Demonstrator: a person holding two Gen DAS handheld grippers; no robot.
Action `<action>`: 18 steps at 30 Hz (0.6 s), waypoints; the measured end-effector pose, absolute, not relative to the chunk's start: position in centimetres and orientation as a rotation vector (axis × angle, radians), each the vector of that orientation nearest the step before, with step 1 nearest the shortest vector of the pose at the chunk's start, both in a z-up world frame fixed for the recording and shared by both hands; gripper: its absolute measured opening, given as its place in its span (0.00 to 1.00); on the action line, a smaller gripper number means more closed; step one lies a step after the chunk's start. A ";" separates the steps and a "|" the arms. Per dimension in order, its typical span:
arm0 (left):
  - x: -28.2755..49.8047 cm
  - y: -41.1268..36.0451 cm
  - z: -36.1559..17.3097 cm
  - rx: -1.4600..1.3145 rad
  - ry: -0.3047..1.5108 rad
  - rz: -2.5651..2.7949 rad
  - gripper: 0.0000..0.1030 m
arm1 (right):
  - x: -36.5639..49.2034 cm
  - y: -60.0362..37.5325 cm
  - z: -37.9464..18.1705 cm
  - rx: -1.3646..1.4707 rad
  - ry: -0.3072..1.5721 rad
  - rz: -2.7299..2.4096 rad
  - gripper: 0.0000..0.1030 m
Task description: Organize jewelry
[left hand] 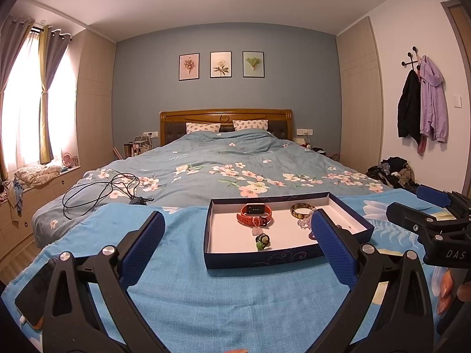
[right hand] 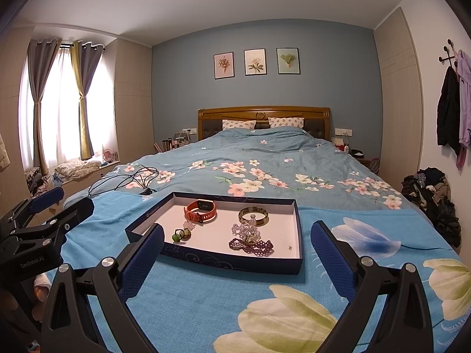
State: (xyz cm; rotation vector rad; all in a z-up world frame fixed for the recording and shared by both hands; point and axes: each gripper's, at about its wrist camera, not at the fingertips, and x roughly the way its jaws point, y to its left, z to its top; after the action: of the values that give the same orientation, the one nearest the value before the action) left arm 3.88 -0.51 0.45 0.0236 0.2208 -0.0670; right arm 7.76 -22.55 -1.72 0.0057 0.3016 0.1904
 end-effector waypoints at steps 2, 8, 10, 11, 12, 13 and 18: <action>3.9 -0.5 0.5 0.025 0.220 -0.065 0.95 | 7.8 -22.5 -1.8 0.006 0.304 0.191 0.93; 3.9 -0.6 0.6 0.025 0.217 -0.064 0.95 | 7.8 -22.5 -1.8 0.008 0.303 0.192 0.93; 3.9 -0.6 0.7 0.022 0.212 -0.063 0.95 | 7.8 -22.5 -1.8 0.006 0.305 0.190 0.93; 3.9 -0.6 0.7 0.022 0.210 -0.064 0.95 | 7.8 -22.5 -1.8 0.007 0.306 0.190 0.93; 3.9 -0.6 0.7 0.024 0.207 -0.062 0.95 | 7.8 -22.5 -1.9 0.009 0.307 0.191 0.93; 3.8 -0.7 0.8 0.026 0.206 -0.061 0.95 | 7.9 -22.5 -1.9 0.010 0.309 0.192 0.93; 4.0 -0.8 0.7 0.028 0.199 -0.052 0.95 | 7.9 -22.5 -2.0 0.014 0.308 0.192 0.93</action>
State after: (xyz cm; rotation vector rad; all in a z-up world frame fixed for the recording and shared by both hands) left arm 3.98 -0.82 0.69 0.0277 0.1985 -0.0524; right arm 7.87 -22.48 -1.98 0.0140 0.3075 0.1924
